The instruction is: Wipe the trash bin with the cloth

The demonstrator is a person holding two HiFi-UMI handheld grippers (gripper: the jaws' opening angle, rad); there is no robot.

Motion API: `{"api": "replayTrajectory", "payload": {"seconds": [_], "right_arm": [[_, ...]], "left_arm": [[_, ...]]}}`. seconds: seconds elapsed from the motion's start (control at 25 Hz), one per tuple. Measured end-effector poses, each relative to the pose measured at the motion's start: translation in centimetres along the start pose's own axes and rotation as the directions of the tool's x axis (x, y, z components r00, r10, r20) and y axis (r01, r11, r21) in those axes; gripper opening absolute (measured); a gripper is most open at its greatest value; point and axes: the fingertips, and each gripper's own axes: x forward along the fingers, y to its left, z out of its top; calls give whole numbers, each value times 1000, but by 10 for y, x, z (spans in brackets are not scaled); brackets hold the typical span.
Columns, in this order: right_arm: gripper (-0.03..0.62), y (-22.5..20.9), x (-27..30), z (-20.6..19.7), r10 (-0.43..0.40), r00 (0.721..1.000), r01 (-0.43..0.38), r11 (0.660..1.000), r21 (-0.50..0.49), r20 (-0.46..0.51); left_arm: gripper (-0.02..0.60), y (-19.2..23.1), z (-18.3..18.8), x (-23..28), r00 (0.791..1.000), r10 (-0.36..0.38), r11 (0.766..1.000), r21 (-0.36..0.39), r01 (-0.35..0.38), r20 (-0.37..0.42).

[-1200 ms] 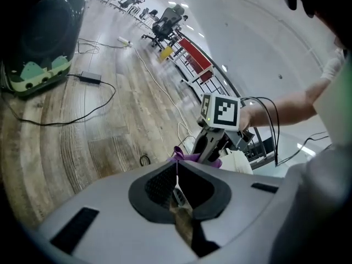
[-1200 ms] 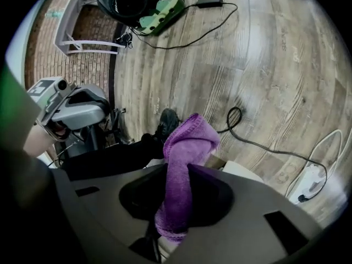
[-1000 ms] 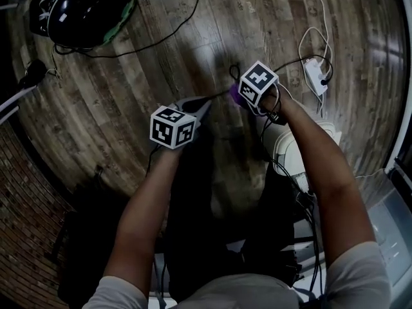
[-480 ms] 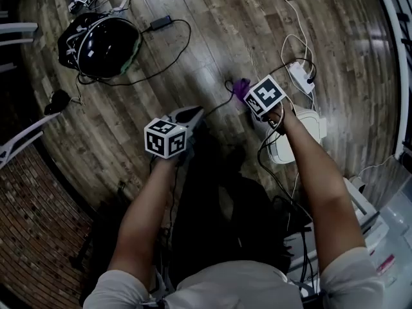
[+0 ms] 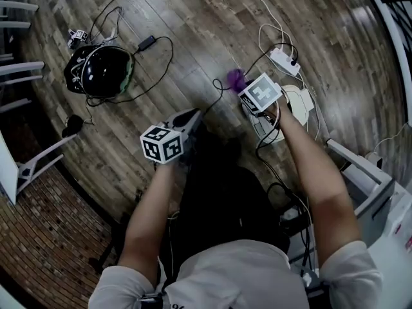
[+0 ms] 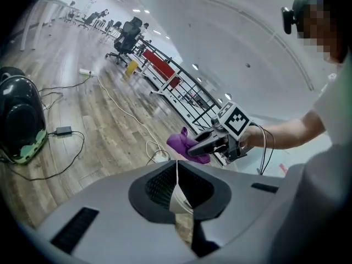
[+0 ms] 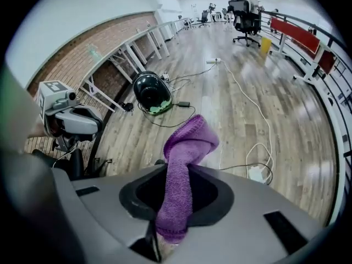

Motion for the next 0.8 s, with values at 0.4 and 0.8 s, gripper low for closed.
{"api": "replayTrajectory", "payload": {"seconds": [0.4,0.8], "right_arm": [[91,5,-126,-11,-86,987,85,996,16,133],[91,15,-216,-42,-162,958,146,986,82,238]], "left_arm": [[9,-88,30,-21,1000,-16,997,79,14,25],[9,-169,51,-48,996,-68,988,146,59,58]]}}
